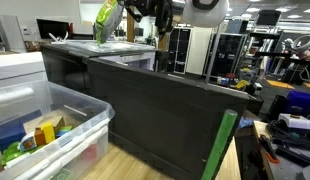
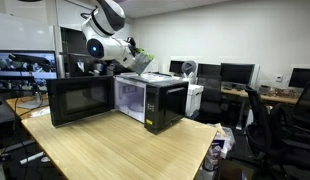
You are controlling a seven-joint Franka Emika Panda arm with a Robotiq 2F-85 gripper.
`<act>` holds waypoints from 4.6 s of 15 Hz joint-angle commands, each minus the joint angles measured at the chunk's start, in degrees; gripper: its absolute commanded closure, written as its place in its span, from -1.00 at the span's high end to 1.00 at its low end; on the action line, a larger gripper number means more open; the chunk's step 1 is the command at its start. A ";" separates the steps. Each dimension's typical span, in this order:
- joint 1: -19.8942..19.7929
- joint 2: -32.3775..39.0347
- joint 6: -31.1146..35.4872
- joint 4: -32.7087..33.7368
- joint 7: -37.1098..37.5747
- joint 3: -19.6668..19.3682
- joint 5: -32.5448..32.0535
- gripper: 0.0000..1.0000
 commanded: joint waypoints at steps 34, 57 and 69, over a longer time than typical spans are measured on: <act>0.80 -3.07 12.90 3.74 0.32 -2.00 -5.35 1.00; 0.38 6.45 13.31 19.03 -1.37 -6.99 -4.40 1.00; 0.28 -11.42 9.87 -1.85 6.96 -4.31 -11.74 1.00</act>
